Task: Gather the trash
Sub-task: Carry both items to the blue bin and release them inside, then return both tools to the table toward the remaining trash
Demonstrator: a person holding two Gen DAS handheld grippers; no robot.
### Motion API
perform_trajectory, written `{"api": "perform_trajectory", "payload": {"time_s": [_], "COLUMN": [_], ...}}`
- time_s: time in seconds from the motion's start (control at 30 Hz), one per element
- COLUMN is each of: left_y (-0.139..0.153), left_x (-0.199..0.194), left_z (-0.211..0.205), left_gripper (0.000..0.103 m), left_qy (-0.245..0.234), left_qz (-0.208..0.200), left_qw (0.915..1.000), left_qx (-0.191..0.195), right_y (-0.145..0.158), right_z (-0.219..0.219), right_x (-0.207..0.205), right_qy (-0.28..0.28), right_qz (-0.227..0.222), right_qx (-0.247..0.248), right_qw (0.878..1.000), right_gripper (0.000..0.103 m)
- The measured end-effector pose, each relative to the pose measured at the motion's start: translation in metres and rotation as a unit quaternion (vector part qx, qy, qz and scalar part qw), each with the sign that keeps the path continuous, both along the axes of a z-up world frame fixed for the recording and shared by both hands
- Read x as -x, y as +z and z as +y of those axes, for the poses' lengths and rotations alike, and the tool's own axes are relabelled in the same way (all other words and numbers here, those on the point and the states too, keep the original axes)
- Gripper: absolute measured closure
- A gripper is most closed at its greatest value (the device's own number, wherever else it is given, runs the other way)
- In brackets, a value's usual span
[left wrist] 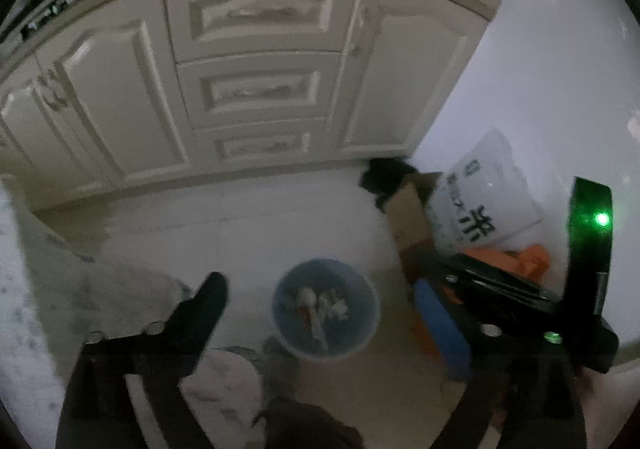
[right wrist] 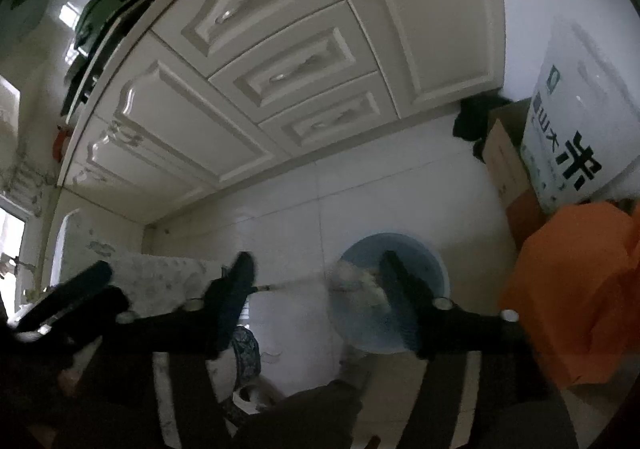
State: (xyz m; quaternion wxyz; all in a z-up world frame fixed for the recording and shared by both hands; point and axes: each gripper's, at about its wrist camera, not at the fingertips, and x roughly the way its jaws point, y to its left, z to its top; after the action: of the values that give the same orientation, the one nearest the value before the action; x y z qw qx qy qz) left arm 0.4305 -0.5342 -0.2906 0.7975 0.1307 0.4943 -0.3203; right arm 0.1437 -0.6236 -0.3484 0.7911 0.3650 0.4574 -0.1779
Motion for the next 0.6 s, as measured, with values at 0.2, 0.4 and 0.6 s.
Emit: {"api": "perform_trajectory", "payload": {"time_s": [0.2,0.4,0.6], "left_y": [0.025,0.072,0.122], "left_x": [0.041,0.107,0.151], "left_z": [0.028,0.083,0.159], "left_gripper": [0.001,0.001,0.001], "left_qy": [0.015,0.023,0.041], "left_qz": [-0.053,-0.080,-0.108], "left_qw": [0.9985,0.9962,0.9910], "left_qx": [-0.004,0.024,0.068], "right_y": [0.016,0.053,0.105], "right_z": [0.007,0.030,0.070], "right_x": [0.018,0.028,0.029], "right_qy": [-0.034,-0.024,-0.002], "right_qz": [0.007,-0.011,-0.042], "right_qx": [0.015,0.033,0.065], "right_qw": [0.999,0.999,0.997], "right_gripper": [0.000,0.000,0.000]}}
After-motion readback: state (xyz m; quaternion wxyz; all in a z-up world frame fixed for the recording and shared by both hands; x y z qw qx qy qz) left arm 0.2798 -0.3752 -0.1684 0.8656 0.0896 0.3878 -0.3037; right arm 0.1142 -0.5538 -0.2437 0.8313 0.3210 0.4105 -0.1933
